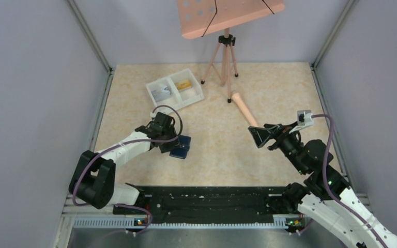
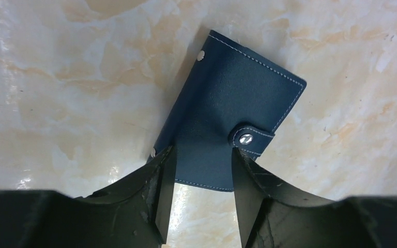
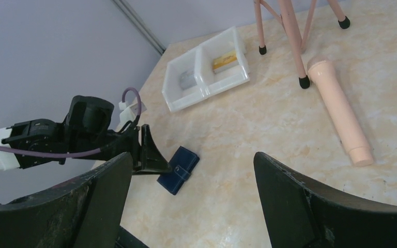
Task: Take the credit cards out of the card holder
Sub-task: Move the card holder to the center of the board.
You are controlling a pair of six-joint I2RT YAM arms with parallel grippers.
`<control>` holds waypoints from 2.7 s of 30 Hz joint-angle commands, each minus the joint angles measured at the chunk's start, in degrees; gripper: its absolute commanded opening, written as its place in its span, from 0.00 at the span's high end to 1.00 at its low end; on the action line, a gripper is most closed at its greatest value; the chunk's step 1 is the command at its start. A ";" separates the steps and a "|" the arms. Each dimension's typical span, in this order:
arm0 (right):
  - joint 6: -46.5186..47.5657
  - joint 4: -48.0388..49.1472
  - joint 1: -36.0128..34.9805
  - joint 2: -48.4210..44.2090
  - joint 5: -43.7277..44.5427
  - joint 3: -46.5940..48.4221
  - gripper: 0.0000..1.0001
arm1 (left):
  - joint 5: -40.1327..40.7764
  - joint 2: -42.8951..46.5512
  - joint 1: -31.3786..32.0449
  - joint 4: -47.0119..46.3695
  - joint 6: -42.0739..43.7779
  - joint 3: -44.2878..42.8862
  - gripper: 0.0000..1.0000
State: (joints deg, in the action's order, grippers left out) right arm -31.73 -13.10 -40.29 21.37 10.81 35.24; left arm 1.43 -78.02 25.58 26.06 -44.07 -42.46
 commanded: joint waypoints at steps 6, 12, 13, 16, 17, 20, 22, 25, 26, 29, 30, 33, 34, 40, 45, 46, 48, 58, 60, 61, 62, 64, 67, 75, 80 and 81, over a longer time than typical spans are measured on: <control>-2.44 -3.02 -0.30 4.77 2.09 -0.25 0.14 | -13.50 1.94 1.55 -12.66 -5.22 7.92 0.60; -3.60 -2.46 -0.32 7.67 1.43 -0.18 0.17 | -9.99 6.74 2.14 -11.39 -6.42 7.92 0.56; -3.80 -2.41 -0.29 8.27 1.10 -0.03 0.17 | -8.06 7.52 2.10 -9.72 -6.14 7.18 0.52; -4.37 -2.36 -0.31 10.34 -0.58 0.41 0.20 | -2.41 9.56 1.72 -6.64 -4.94 5.60 0.41; -4.63 -2.36 -0.37 11.06 -1.27 0.52 0.21 | 0.02 10.09 1.30 -5.98 -4.69 5.40 0.40; -5.46 -1.97 -0.31 13.08 -3.19 0.71 0.24 | 2.25 10.20 -0.98 -5.85 -4.22 5.40 0.39; -5.50 -0.90 -0.31 14.28 -5.25 0.51 0.25 | 1.43 9.15 -2.65 -6.86 -4.01 5.56 0.40; -6.18 0.78 -0.31 16.58 -7.28 0.01 0.28 | -1.02 6.36 -4.72 -9.81 -3.98 5.59 0.42; -6.64 0.94 -0.32 17.39 -7.42 0.00 0.29 | -2.94 5.45 -5.08 -10.99 -3.88 5.59 0.43; -7.70 0.50 -0.31 20.96 -7.97 0.61 0.33 | -5.31 2.85 -5.15 -13.31 -3.58 5.52 0.44; -8.00 0.15 -0.36 22.20 -8.40 0.99 0.34 | -6.34 1.78 -5.18 -14.30 -3.44 5.65 0.45; -8.94 -0.95 -0.36 25.64 -9.71 1.99 0.37 | -9.56 -0.11 -5.12 -17.20 -3.14 6.35 0.47; -9.16 -1.10 -0.32 26.48 -10.18 2.16 0.38 | -10.47 -0.46 -5.14 -18.19 -3.15 6.72 0.48; -9.73 0.14 -0.35 29.40 -10.18 1.13 0.44 | -18.76 -2.80 -4.16 -26.90 -6.08 10.38 0.57; -9.70 2.49 -0.31 33.30 -8.79 -0.70 0.51 | -20.92 -4.02 -0.41 -30.96 -10.00 12.35 0.60; -9.74 3.05 -0.30 34.18 -9.15 -0.86 0.53 | -21.56 -4.20 0.16 -32.08 -10.78 12.73 0.60; -10.01 4.54 -0.27 36.05 -9.67 -1.32 0.55 | -21.92 -4.44 1.59 -33.01 -11.72 13.16 0.60; -8.90 8.92 -3.05 51.83 -8.69 3.39 0.67 | -21.10 -2.78 5.04 -32.77 -14.63 13.54 0.60; -8.23 9.02 -4.62 55.07 -7.55 5.83 0.67 | -17.47 -0.54 4.89 -29.11 -14.35 13.48 0.59; -7.81 8.96 -5.46 56.58 -7.06 7.18 0.67 | -15.93 0.90 4.79 -28.04 -14.37 13.60 0.58; -7.25 8.82 -6.33 58.14 -6.44 8.40 0.68 | -14.81 2.10 4.56 -27.33 -14.37 13.87 0.58; -5.83 8.88 -8.06 61.19 -5.17 10.89 0.68 | -13.01 4.85 3.98 -26.35 -14.36 14.37 0.56; -3.15 9.40 -9.93 65.49 -4.50 13.86 0.70 | -10.47 8.49 3.19 -22.94 -14.55 14.68 0.55; 0.51 8.93 -13.31 71.24 -1.15 19.46 0.71 | -4.34 17.99 1.46 -16.98 -13.01 16.60 0.53; 0.58 6.84 -13.68 74.52 -1.00 22.55 0.72 | -1.99 24.14 1.40 -17.40 -13.76 19.78 0.52; 0.73 6.78 -13.88 74.75 -0.80 22.85 0.72 | -1.97 24.84 1.42 -17.87 -13.91 20.29 0.51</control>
State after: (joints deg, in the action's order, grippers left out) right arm -32.45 -5.98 -53.17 94.56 8.05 54.35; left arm -3.57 -56.53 27.29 8.43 -58.19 -24.18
